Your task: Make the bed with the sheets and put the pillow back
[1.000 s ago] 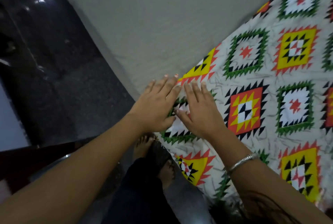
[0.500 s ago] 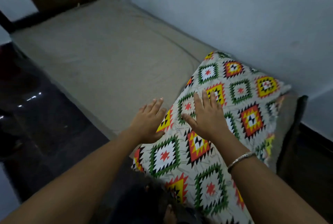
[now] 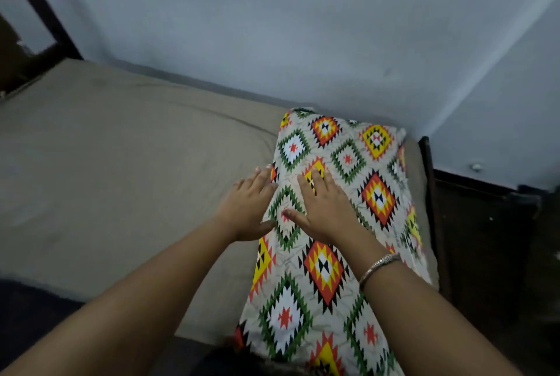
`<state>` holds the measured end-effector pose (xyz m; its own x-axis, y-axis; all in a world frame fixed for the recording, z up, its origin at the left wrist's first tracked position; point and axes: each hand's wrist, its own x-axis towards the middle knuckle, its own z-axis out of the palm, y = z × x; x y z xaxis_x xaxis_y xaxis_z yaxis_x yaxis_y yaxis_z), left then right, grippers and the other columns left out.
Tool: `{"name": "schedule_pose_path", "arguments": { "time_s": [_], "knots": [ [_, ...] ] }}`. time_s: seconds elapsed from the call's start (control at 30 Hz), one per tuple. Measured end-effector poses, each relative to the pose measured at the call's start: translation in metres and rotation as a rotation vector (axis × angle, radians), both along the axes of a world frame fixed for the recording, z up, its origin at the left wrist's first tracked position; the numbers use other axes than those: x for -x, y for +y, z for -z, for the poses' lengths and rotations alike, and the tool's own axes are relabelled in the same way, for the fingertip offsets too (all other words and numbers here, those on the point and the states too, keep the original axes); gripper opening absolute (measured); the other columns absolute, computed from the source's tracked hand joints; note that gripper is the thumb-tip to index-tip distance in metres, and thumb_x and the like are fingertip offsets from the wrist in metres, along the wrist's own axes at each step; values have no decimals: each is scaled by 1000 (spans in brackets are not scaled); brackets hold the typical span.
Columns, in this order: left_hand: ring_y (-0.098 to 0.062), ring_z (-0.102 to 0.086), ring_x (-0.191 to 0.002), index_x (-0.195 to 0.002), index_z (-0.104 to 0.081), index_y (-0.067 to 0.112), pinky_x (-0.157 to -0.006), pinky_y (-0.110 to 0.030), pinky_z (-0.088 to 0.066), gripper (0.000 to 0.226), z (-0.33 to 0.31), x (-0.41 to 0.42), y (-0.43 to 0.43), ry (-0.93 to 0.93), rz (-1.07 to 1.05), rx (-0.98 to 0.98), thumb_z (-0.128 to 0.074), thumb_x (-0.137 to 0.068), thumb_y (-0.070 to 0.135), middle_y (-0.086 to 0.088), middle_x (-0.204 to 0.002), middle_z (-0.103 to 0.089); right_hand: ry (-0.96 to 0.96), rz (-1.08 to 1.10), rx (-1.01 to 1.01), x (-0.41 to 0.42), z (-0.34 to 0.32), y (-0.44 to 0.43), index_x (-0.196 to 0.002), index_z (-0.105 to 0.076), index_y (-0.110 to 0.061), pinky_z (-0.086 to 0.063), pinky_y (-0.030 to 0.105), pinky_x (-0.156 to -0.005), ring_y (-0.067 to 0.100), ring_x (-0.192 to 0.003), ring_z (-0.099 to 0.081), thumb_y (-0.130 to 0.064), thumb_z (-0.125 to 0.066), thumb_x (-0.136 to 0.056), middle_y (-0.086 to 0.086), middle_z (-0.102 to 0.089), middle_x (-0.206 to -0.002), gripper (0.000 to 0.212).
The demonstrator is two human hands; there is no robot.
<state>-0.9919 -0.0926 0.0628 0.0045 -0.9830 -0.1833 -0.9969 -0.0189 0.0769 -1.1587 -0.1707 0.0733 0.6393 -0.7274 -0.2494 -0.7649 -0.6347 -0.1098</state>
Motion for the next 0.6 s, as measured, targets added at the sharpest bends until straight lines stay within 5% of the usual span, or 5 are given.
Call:
{"name": "schedule_pose_path", "arguments": {
  "time_s": [0.3, 0.6],
  "knots": [
    [-28, -3, -146, -148, -16, 14, -116, -43, -16, 76, 26, -62, -39, 68, 184, -106, -42, -91, 56, -11, -159, 3, -25, 177, -145, -69, 22, 6, -152, -2, -21, -11, 48, -117, 31, -145, 7, -66, -28, -90, 12, 2, -159, 80],
    [-27, -9, -145, -147, -21, 14, -115, -40, -18, 74, 104, -123, -71, 123, 35, -215, -51, -90, 50, -10, -158, -5, -14, 80, -189, -117, 105, -49, -152, -4, -18, -13, 49, -117, 33, -145, 0, -68, -23, -89, 11, -6, -159, 83]
  ]
}}
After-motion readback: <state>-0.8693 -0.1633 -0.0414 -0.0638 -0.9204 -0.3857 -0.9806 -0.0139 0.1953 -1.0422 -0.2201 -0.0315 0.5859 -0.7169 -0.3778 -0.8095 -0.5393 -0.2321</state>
